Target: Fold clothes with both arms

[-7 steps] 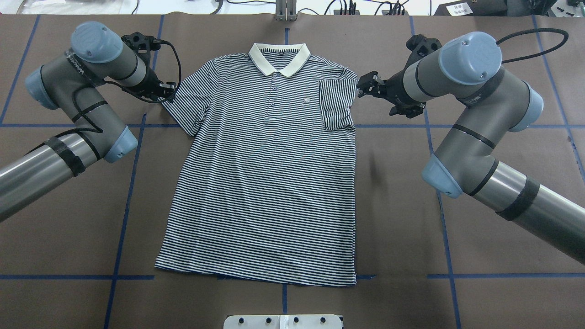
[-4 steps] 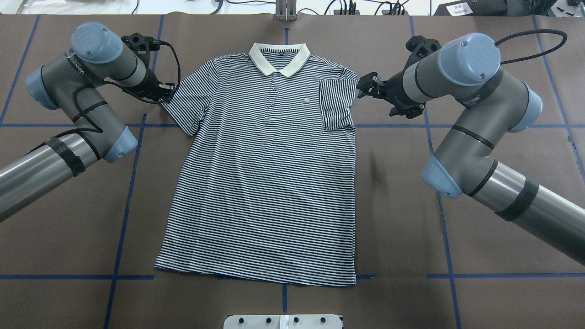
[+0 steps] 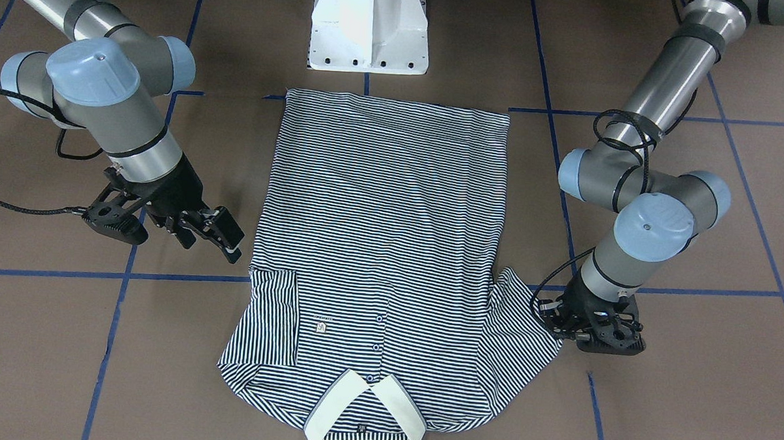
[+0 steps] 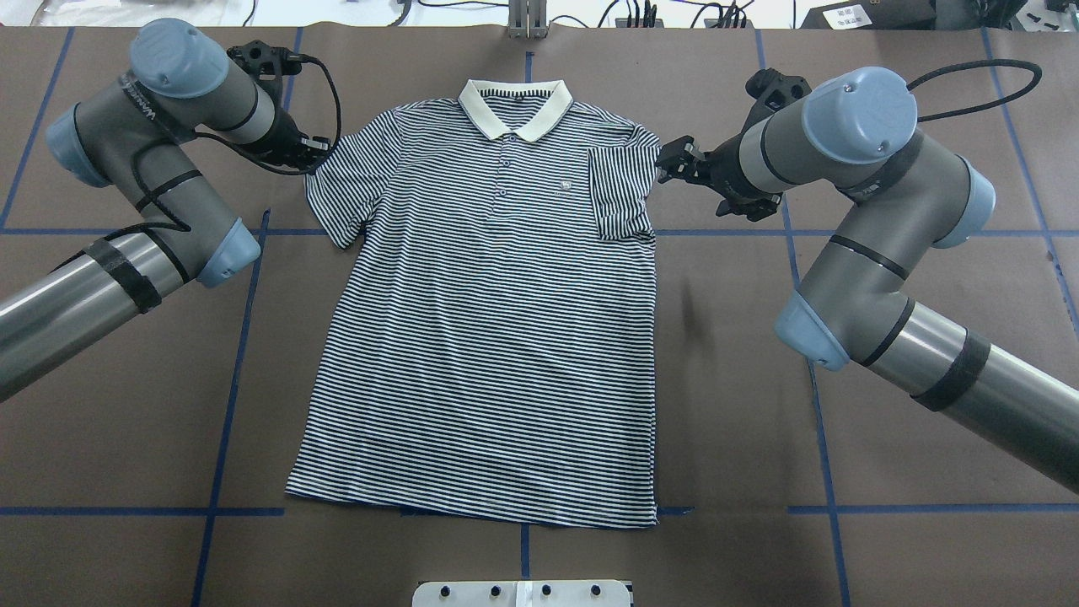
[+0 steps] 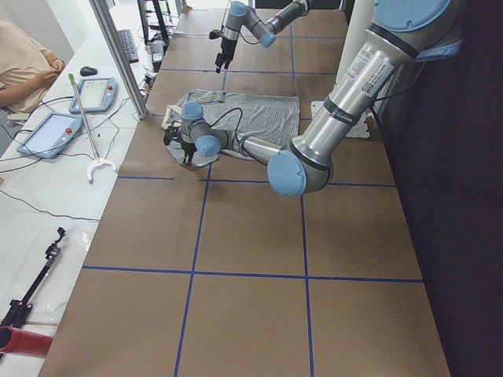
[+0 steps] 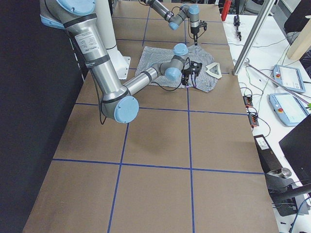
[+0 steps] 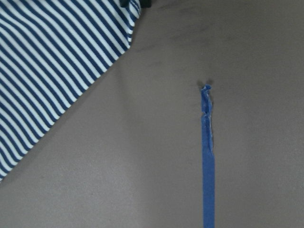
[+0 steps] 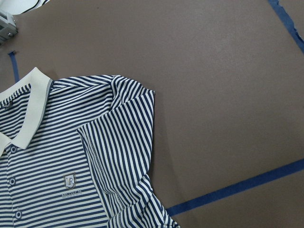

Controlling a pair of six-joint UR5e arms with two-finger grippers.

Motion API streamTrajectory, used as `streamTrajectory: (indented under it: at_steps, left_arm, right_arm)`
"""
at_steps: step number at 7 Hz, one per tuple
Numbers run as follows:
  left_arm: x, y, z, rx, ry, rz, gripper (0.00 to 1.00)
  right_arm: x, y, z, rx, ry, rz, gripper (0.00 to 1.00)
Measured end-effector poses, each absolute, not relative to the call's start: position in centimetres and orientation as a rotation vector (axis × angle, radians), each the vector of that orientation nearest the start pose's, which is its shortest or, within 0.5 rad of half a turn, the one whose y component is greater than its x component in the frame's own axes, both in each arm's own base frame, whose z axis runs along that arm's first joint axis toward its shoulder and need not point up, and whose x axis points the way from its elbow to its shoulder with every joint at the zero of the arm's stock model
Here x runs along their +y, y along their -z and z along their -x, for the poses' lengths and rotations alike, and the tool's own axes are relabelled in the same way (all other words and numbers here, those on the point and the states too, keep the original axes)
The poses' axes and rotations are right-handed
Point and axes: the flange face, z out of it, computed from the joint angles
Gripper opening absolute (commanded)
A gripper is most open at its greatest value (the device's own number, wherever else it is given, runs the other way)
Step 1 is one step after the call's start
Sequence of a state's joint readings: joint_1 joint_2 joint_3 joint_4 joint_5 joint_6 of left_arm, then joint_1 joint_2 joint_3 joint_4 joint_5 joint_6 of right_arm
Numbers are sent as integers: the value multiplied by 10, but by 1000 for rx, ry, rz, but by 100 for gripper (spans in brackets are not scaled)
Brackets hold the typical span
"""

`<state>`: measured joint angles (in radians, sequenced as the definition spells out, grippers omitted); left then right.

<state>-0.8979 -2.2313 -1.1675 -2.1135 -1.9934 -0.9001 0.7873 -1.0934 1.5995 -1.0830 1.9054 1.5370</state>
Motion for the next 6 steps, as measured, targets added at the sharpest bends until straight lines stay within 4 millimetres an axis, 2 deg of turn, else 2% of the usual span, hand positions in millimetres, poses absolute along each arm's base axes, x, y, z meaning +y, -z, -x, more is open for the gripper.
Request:
streamTrajectory:
  at_steps: [1, 2, 3, 6]
  left_arm:
    - [-667, -355, -415, 831, 51, -263, 0]
    - [-667, -328, -422, 823, 68, -243, 0]
    - [-660, -315, -439, 820, 93, -225, 0]
    - [-644, -271, -512, 827, 158, -199, 0]
  right_arm:
    - [-546, -317, 403, -1037, -518, -114, 100]
    - [-546, -317, 403, -1037, -518, -114, 100]
    - [-546, -318, 404, -1036, -518, -113, 100]
    - [-546, -319, 403, -1034, -518, -111, 100]
